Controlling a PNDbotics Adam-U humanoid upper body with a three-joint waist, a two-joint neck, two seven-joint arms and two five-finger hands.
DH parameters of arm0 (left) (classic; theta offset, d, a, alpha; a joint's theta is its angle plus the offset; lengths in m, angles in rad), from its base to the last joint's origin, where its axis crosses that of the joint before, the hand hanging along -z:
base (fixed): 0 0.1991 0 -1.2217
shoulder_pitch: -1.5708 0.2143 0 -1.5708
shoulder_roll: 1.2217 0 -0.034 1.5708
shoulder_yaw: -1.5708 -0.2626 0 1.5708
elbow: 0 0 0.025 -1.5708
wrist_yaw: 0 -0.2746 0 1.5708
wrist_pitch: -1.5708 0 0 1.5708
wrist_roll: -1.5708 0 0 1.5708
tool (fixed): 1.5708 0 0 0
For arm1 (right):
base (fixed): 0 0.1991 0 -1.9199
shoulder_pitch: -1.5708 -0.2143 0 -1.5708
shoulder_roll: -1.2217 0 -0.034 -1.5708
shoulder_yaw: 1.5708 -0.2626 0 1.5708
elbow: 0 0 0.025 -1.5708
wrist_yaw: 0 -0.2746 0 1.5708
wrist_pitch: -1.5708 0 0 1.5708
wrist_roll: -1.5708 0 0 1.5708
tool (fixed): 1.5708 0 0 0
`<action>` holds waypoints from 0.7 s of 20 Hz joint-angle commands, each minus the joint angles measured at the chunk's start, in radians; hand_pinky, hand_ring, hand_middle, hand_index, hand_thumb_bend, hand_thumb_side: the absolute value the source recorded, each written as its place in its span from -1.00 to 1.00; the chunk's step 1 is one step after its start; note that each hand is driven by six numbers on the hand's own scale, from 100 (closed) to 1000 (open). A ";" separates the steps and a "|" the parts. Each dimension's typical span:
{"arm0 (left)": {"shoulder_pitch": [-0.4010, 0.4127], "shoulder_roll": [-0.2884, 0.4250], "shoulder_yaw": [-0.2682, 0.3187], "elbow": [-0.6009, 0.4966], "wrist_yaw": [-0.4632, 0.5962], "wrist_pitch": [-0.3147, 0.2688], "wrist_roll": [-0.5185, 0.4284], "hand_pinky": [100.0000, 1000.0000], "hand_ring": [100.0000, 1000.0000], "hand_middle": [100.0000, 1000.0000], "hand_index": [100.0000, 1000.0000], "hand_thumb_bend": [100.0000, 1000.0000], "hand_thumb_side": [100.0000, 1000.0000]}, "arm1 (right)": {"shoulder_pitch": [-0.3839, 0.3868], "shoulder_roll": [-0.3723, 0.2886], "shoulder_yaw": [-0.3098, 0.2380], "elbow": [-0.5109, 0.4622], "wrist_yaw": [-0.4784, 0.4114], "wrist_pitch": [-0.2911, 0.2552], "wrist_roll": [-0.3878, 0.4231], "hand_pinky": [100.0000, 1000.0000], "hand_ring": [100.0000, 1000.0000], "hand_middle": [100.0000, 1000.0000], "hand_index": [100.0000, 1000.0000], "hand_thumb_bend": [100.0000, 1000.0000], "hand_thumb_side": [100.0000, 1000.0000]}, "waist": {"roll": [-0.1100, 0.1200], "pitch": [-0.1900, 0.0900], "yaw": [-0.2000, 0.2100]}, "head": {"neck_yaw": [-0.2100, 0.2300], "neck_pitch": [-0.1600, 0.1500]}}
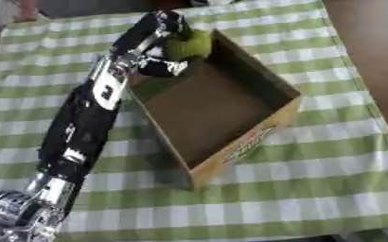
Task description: Pick up objects on the table and place them in the box.
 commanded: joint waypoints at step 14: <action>-0.025 0.037 -0.041 -0.233 -0.213 0.005 0.232 -0.25 -0.05 -0.19 -0.12 0.37 -1.00 | -0.001 -0.037 0.001 -0.022 0.011 -0.002 -0.009 0.66 0.68 0.15 0.46 -1.00 0.15 | 0.008 -0.037 0.004 | 0.001 0.005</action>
